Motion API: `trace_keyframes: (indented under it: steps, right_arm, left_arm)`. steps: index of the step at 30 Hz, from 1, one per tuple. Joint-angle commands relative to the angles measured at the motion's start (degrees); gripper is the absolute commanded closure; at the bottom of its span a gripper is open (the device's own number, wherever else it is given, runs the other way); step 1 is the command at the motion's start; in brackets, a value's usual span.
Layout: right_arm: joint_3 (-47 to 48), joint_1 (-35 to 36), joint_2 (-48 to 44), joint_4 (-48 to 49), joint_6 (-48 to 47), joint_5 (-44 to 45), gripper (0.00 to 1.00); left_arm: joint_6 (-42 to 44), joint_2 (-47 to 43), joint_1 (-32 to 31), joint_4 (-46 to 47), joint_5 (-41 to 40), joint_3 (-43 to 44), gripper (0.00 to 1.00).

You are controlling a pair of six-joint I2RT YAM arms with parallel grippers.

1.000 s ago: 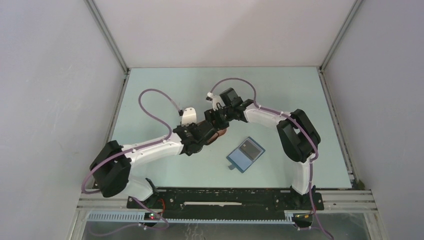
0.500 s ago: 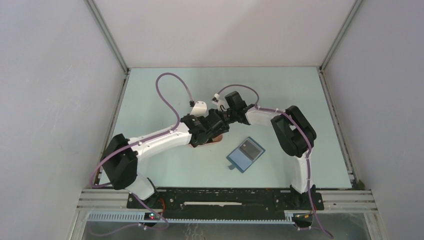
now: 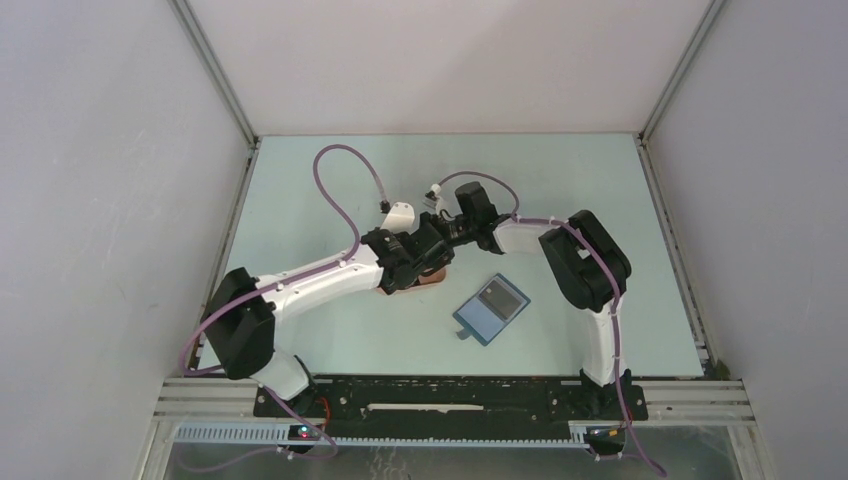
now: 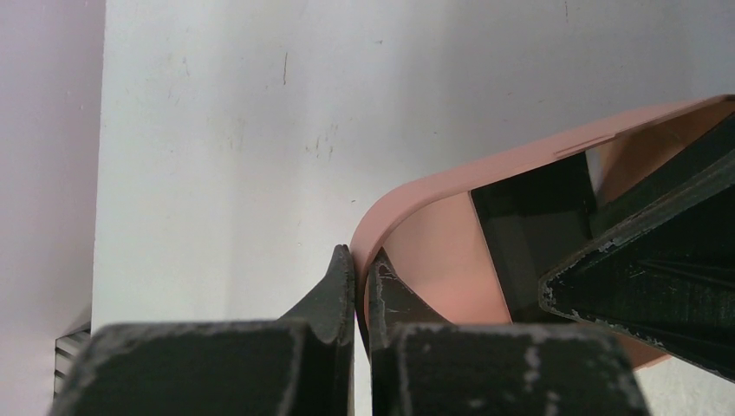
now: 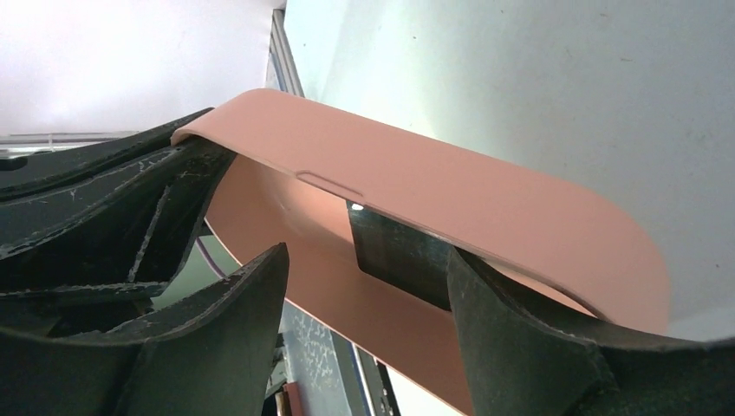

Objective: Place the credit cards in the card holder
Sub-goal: Pick up the credit card from the storage box.

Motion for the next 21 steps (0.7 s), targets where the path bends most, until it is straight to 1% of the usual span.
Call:
trace_keyframes:
  steps: [1,3,5,8,11,15,19,21]
  right_arm:
    - [0.54,0.28,-1.31,-0.90,-3.43,5.85,0.25]
    - [3.14,1.26,-2.50,-12.85,-13.01,15.19,0.24]
    - [4.65,2.10,-3.06,-16.97,-16.67,21.89,0.24]
    - [7.13,3.90,-2.32,-21.43,-20.73,27.15,0.22]
    - [8.65,5.75,-1.14,-23.39,-24.04,30.19,0.20]
    - [10.44,7.52,0.66,-25.63,-26.03,31.67,0.19]
    - [10.65,9.61,-0.93,-25.28,-31.02,40.26,0.15]
    - [10.67,9.99,-0.84,-24.66,-32.09,41.87,0.13]
  left_arm:
    - [-2.40,-1.00,-1.61,5.85,1.33,2.03,1.00]
    - [-2.84,-1.14,-1.60,5.62,1.03,1.70,1.00]
    - [-2.92,-1.49,-1.61,5.77,1.20,1.53,1.00]
    - [-2.15,-1.65,-1.61,6.85,2.72,1.35,1.00]
    - [-2.16,-1.24,-1.61,7.41,3.97,0.95,1.00]
    - [-2.62,-1.77,-1.22,9.52,5.81,-0.90,1.00]
    - [-3.37,-2.40,-1.08,11.21,7.98,-2.33,1.00]
    - [-3.48,-2.45,-1.10,12.37,9.38,-2.93,1.00]
